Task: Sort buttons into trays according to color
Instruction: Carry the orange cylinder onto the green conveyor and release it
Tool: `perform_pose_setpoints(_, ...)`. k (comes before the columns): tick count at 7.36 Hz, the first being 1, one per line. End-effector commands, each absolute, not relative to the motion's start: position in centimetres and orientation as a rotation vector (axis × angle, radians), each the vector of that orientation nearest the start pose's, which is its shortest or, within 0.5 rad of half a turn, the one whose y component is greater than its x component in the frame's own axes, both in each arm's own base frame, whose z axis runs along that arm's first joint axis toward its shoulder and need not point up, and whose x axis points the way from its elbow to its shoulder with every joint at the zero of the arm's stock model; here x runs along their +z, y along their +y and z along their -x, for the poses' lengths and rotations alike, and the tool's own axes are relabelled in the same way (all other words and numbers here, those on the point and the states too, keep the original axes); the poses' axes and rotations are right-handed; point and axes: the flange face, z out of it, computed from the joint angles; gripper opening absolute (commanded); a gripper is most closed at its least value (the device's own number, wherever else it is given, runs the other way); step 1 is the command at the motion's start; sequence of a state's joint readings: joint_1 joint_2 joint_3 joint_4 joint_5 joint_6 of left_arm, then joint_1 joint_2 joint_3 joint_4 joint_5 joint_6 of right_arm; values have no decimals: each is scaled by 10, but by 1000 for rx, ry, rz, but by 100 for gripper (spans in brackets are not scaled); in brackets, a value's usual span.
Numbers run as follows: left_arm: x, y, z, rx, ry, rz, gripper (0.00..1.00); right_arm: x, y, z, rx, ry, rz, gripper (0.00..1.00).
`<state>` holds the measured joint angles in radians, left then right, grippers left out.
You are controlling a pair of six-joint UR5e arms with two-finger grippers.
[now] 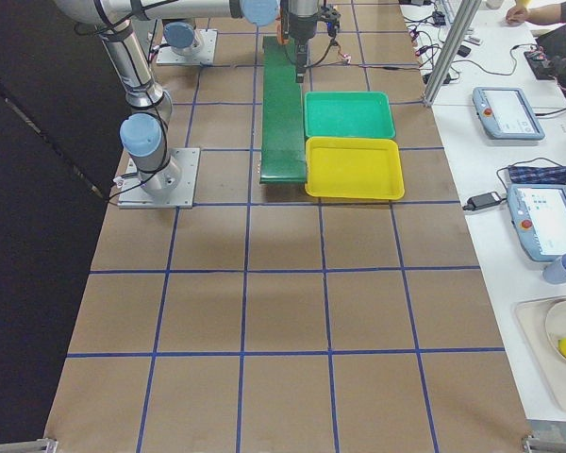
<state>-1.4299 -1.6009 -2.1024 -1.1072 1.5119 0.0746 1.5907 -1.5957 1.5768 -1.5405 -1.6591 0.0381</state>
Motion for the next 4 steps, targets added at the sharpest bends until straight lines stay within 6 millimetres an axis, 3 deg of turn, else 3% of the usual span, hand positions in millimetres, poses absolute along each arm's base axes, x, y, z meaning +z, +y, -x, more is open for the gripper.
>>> perform_pose_setpoints(1, 267, -448, 80, 143, 3211, -15, 100, 493, -481, -128, 18, 3263, -34, 100)
perform_pose_setpoints(3, 269, -452, 80, 111, 3211, -11, 100, 475, -490, -136, 67, 3255, -36, 100)
perform_pose_setpoints(4, 281, -459, 74, 64, 3212, 15, 100, 471, -490, -144, 76, 3244, -16, 100)
